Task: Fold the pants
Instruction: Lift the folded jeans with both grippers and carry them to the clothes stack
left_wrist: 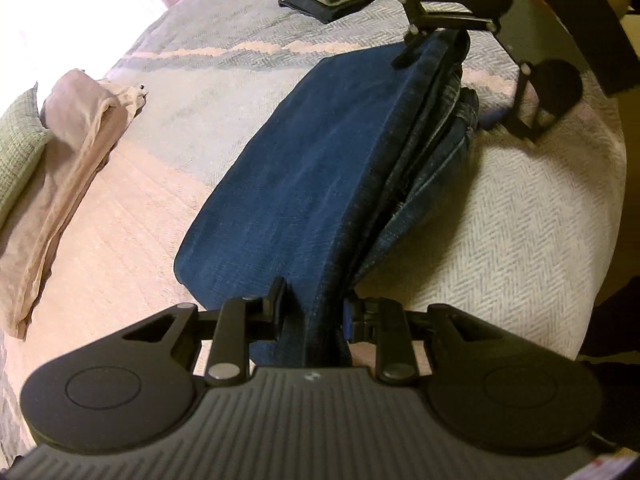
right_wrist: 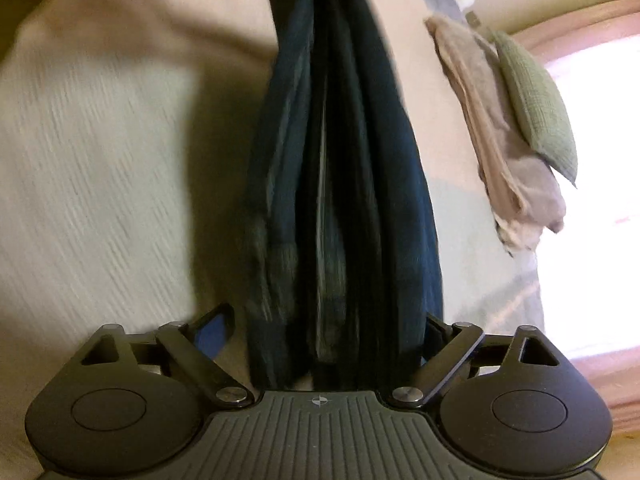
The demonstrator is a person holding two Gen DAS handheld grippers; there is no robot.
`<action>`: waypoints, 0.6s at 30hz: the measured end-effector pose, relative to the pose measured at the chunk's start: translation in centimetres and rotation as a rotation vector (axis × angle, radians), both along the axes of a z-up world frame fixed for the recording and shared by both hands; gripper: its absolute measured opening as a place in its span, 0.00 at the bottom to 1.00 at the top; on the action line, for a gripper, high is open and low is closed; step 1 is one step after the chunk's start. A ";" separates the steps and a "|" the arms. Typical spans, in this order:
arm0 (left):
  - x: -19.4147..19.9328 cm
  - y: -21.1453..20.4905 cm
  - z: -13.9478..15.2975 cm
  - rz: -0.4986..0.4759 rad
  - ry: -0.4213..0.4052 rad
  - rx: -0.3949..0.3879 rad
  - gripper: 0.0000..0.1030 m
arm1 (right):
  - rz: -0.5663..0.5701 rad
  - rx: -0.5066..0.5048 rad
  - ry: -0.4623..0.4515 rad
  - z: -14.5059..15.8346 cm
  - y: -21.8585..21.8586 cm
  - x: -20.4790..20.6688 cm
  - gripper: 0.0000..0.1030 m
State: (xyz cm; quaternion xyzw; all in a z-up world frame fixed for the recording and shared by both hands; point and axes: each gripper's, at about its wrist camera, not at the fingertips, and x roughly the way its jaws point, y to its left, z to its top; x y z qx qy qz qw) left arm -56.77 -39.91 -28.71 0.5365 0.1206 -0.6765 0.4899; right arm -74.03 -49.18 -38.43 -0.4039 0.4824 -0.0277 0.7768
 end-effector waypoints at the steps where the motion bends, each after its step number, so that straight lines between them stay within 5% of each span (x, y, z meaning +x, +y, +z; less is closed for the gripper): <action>1: -0.1 0.0 -0.1 -0.003 -0.004 0.005 0.23 | -0.008 0.027 -0.003 0.6 -0.4 -0.1 0.60; 6: -0.2 -0.3 0.3 -0.018 -0.026 0.029 0.22 | -0.015 0.047 0.017 2.9 -1.1 0.0 0.36; 18: 0.0 1.4 7.6 -0.169 -0.106 0.074 0.16 | -0.034 0.169 0.115 14.1 0.9 0.3 0.30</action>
